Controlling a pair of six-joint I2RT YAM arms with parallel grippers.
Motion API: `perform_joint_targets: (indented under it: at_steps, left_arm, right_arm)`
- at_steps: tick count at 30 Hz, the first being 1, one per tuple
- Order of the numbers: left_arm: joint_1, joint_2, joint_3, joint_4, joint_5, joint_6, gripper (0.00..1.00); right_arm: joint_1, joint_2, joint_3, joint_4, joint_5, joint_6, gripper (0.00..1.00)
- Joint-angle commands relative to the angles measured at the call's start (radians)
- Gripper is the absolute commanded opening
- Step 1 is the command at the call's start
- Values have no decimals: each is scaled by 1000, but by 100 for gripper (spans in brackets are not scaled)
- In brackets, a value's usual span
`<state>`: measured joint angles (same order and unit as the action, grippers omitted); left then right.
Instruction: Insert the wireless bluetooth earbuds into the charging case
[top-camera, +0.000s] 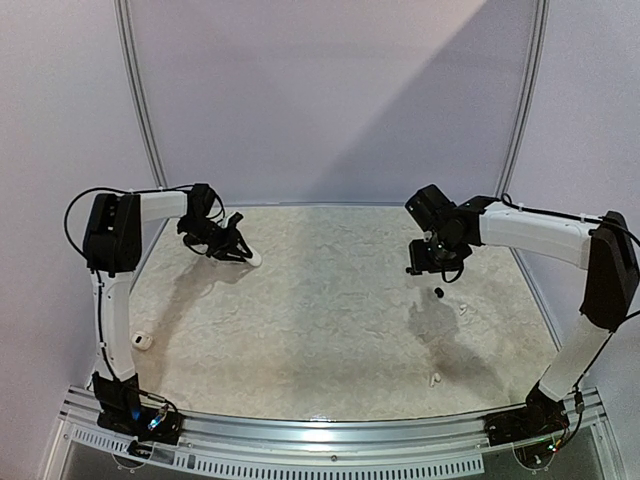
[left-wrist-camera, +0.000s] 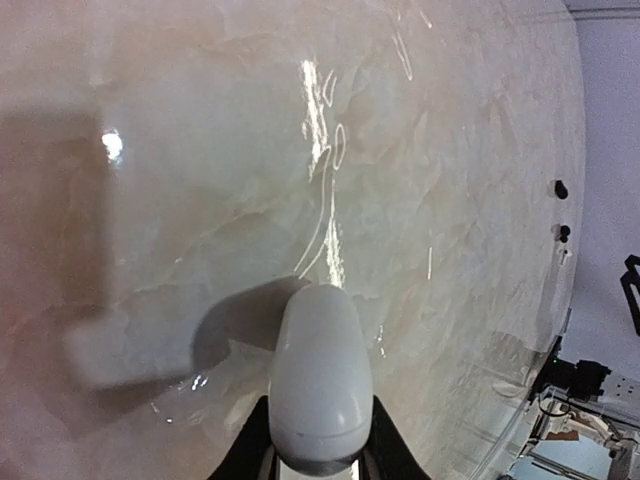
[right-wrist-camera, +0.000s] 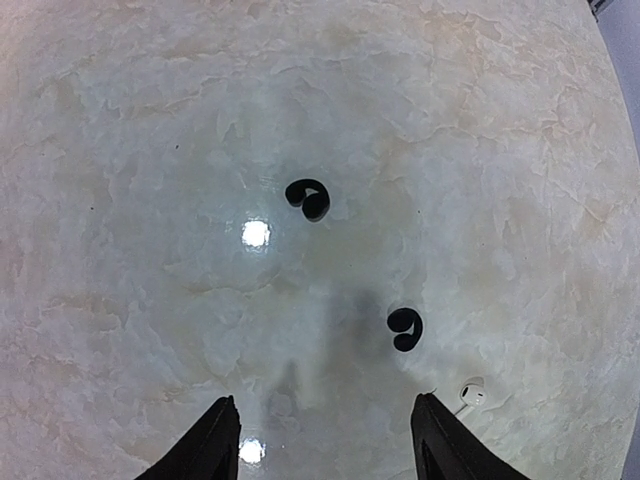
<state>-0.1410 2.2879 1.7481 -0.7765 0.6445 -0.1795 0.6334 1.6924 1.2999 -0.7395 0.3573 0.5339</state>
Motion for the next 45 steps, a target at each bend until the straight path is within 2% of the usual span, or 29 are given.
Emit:
perform_joint_targets:
  at_steps: [1,2,6,7,8,15,18,21,23,25,27,31,39,45]
  left_arm:
    - [9,13,-63,33,15,-101,23]
    - [12,13,-74,33,15,-107,38]
    - [22,-11,-105,18,-32,-118,88]
    - [24,-26,-109,15,-59,-114,96]
    - [26,-42,-111,11,-85,-105,99]
    - [21,-132,-18,-178,-354,55,99]
    - [10,-189,-7,-192,-431,167,99]
    - [-4,-258,-22,-104,-610,353,99]
    - [-5,-289,-59,32,-745,453,99]
    - [0,-293,-77,113,-809,572,99]
    - [20,-255,-26,76,-760,681,99]
    - [75,-117,189,-134,-602,806,99]
    - [134,120,539,-324,-528,1051,99]
    - [190,240,695,-400,-453,1117,99]
  right_arm:
    - [-6,18,41,-5,-26,2,60]
    - [-6,18,46,-6,-27,3,60]
    - [-6,28,69,-5,-39,0,60]
    - [-5,32,78,-4,-42,-4,60]
    - [-6,38,86,-3,-46,-9,61]
    - [-5,75,150,12,-61,-55,62]
    - [-5,82,172,20,-55,-76,63]
    - [-5,91,198,24,-44,-93,64]
    - [-7,98,216,26,-44,-107,64]
    - [-5,108,236,25,-51,-124,64]
    - [-5,121,254,14,-53,-137,65]
    - [-4,134,278,-10,-60,-153,67]
    - [24,130,280,-26,-61,-162,70]
    - [56,132,282,-44,-41,-183,71]
